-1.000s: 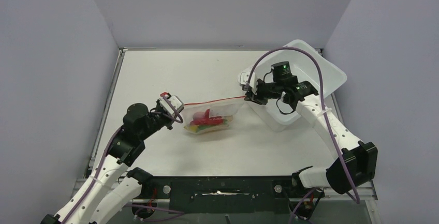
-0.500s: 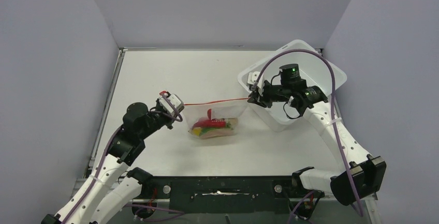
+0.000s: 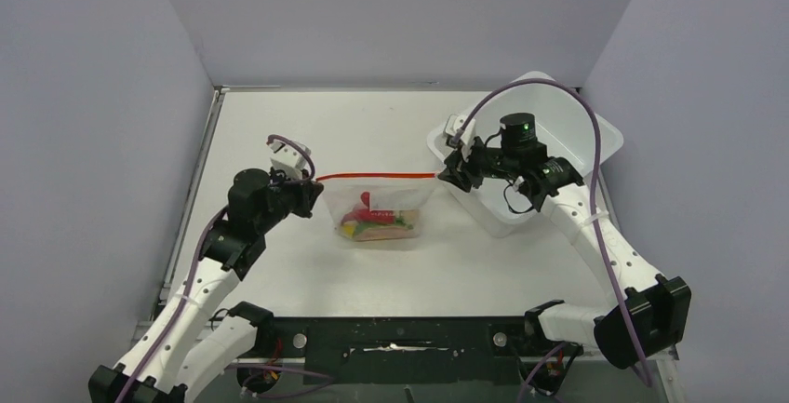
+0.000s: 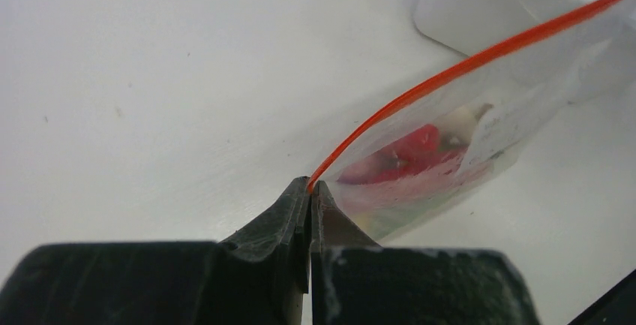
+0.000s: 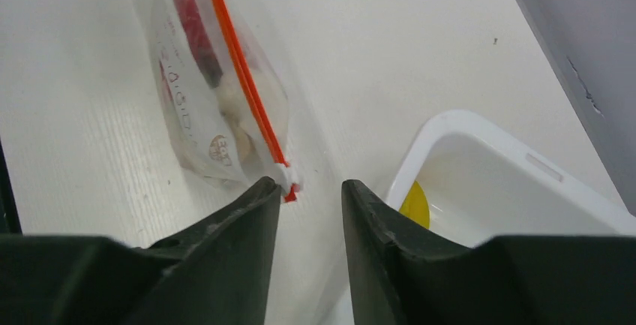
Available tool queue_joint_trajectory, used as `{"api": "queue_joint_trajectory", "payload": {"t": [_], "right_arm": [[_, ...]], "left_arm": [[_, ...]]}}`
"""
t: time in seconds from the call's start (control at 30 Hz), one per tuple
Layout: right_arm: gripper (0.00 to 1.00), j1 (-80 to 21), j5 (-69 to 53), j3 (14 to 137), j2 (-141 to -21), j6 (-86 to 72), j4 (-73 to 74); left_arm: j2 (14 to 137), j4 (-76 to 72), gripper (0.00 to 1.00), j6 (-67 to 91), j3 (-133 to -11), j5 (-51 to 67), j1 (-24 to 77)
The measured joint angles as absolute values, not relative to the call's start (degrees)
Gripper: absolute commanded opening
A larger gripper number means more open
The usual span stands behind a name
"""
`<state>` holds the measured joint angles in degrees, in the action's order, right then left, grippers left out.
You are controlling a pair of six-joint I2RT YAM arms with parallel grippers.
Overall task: Place the food in the zip-top bag and seal the zipper
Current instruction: Zip the zipper food storage bag at the center of the board, then place the zipper food storage bag at the center of the board.
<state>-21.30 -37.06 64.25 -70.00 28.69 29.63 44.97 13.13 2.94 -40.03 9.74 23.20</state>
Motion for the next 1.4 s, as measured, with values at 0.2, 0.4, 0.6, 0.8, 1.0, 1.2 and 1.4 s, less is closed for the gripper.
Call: {"api": "queue_joint_trajectory", "payload": {"t": [0.2,0.4,0.6,0.8,1.0,1.2,1.4], "right_arm": [[0.61,-21.3,-34.59,66.28,-70.96,21.5,22.06],[0.75,-21.3,-32.93,66.22,-69.14,14.28,14.94],[0.87,-21.3,-31.2,66.19,-66.98,9.5,11.18],[0.9,-21.3,-29.85,65.56,-66.15,7.27,9.91],[0.91,-21.3,-28.05,63.9,-65.01,6.09,9.58],[0.91,-21.3,-27.53,63.68,-64.9,5.43,9.5],[0.91,-21.3,-27.09,62.72,-62.83,5.56,9.61]], "left_arm": [[50.3,13.1,0.0,12.64,-40.14,8.73,15.03],[55.0,13.1,0.0,19.99,-41.54,8.71,7.94],[58.72,13.02,0.0,25.26,-43.44,5.52,2.81],[61.06,13.87,0.0,25.23,-47.22,-0.99,0.58],[62.72,14.63,0.0,23.22,-51.22,-7.4,-0.01],[64.42,18.0,0.0,20.4,-54.65,-11.75,-0.49],[61.1,26.63,0.0,16.45,-60.49,-11.14,-0.43]]}}
